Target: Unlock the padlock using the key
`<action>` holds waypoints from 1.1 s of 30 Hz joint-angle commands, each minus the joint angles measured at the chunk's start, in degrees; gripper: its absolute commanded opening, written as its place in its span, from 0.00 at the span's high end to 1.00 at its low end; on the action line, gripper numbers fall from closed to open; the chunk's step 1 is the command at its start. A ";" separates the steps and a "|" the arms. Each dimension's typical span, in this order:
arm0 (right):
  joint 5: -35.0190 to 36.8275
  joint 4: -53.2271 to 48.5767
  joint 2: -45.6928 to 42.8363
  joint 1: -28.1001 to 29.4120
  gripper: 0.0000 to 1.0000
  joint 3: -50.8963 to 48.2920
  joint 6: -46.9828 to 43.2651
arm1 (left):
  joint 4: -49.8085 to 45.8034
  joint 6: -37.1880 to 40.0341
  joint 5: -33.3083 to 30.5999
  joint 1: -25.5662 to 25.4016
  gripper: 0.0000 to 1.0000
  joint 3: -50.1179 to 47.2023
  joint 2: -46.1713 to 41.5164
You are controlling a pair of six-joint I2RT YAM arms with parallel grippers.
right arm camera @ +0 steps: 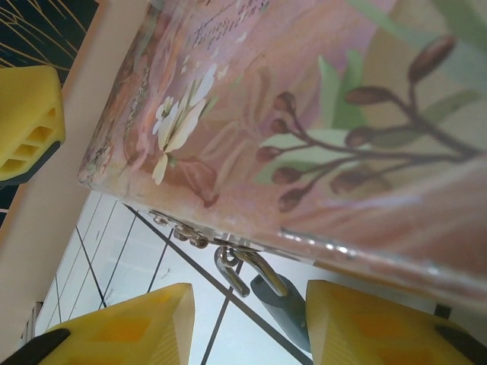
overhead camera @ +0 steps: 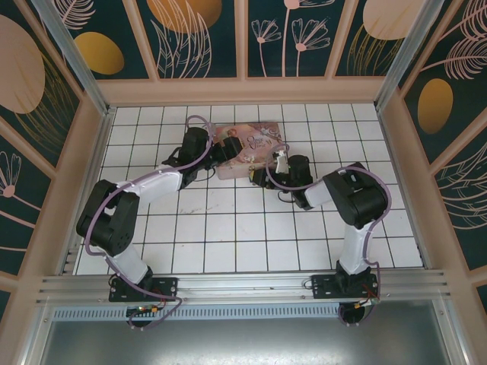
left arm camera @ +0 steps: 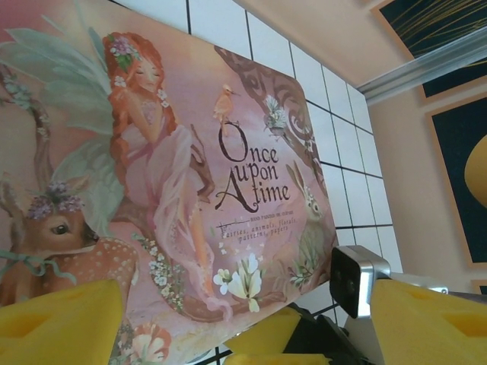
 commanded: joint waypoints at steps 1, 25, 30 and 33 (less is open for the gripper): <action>-3.14 1.77 1.68 0.76 0.57 0.17 0.21 | -0.76 1.27 1.06 0.63 0.15 1.88 2.03; -0.11 6.19 3.46 1.70 1.00 -0.12 5.71 | -5.48 4.98 -1.11 0.81 0.16 5.75 4.39; 0.77 6.20 0.71 1.56 1.00 -2.29 5.50 | -7.99 7.31 -3.13 0.81 0.15 7.20 4.30; 0.79 5.39 -1.69 1.38 1.00 -3.64 5.07 | -8.69 7.96 -3.62 0.81 0.15 7.85 4.61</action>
